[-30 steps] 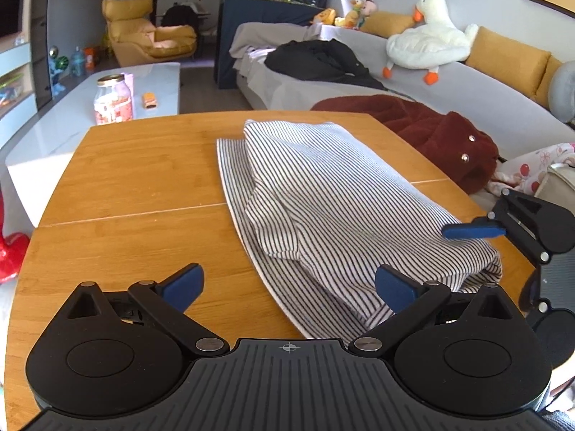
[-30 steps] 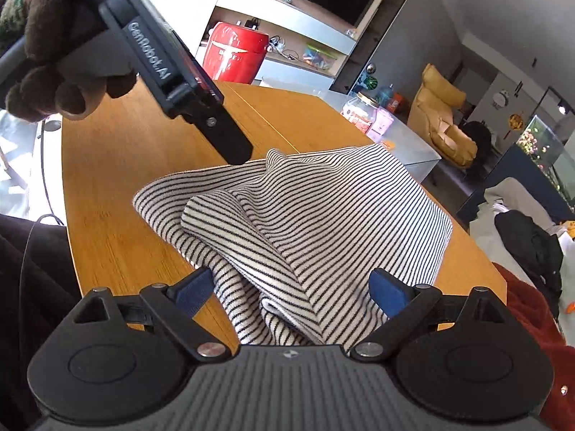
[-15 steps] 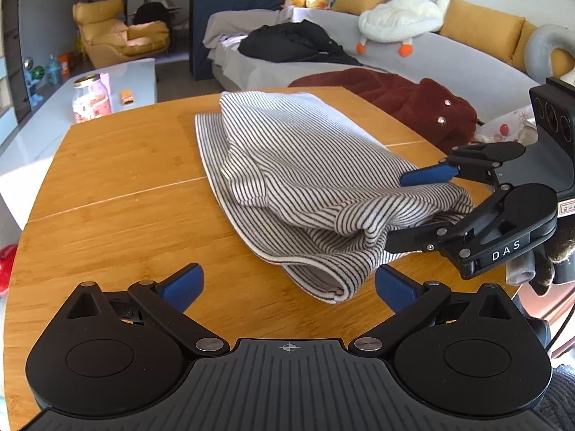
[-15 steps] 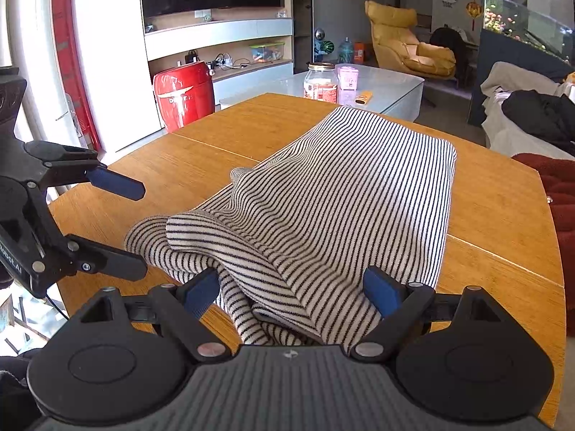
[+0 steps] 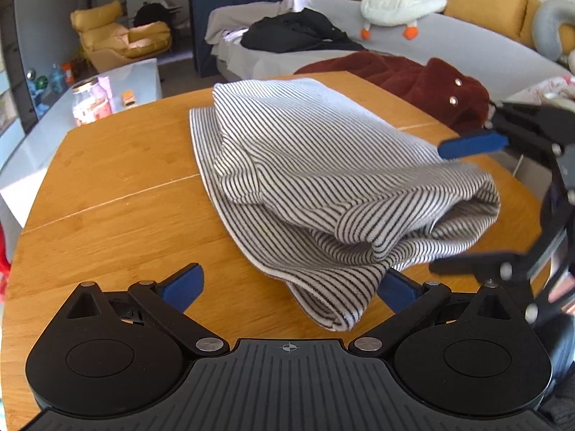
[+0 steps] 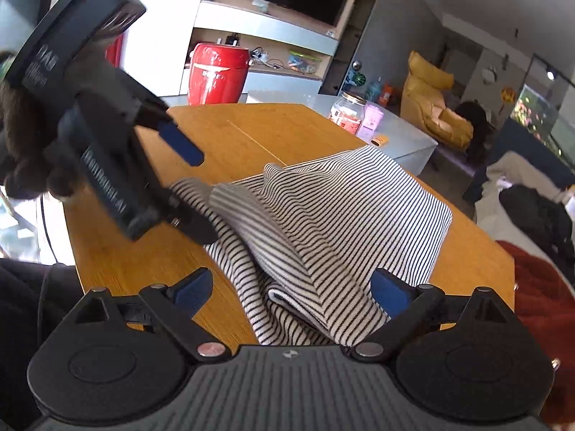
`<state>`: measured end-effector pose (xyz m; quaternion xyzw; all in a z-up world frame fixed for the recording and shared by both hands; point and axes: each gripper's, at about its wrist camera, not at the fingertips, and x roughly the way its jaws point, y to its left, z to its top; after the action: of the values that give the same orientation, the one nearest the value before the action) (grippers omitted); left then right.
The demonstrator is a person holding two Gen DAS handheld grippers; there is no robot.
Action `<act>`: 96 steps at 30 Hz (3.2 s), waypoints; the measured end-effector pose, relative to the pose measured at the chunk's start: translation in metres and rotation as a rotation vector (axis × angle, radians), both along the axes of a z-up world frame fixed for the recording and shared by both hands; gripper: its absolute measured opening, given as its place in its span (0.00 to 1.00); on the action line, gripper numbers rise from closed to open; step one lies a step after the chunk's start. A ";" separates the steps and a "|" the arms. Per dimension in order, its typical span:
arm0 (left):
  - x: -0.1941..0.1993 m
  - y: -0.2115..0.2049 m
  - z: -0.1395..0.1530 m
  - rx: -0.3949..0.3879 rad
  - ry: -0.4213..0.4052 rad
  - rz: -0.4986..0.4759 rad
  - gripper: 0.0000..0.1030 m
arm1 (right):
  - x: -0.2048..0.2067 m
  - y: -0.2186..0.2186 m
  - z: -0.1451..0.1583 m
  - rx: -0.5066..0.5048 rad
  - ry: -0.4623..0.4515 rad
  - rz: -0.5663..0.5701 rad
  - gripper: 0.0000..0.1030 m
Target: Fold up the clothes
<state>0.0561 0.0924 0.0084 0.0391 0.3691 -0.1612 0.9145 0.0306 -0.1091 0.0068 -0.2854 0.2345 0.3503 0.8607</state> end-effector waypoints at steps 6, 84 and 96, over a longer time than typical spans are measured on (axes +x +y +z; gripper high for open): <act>0.013 0.003 0.013 -0.062 -0.006 0.029 1.00 | 0.005 0.017 -0.017 -0.110 -0.131 -0.016 0.93; 0.103 0.056 -0.001 -0.077 0.119 -0.144 0.96 | 0.132 0.028 0.089 -0.040 0.101 0.256 0.27; 0.081 0.057 0.077 -0.222 -0.062 -0.123 0.98 | 0.188 0.025 0.052 0.017 0.183 0.090 0.72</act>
<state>0.1367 0.1495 0.0857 -0.0347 0.3174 -0.2557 0.9125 0.2190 -0.0840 0.0585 -0.2552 0.2959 0.4153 0.8215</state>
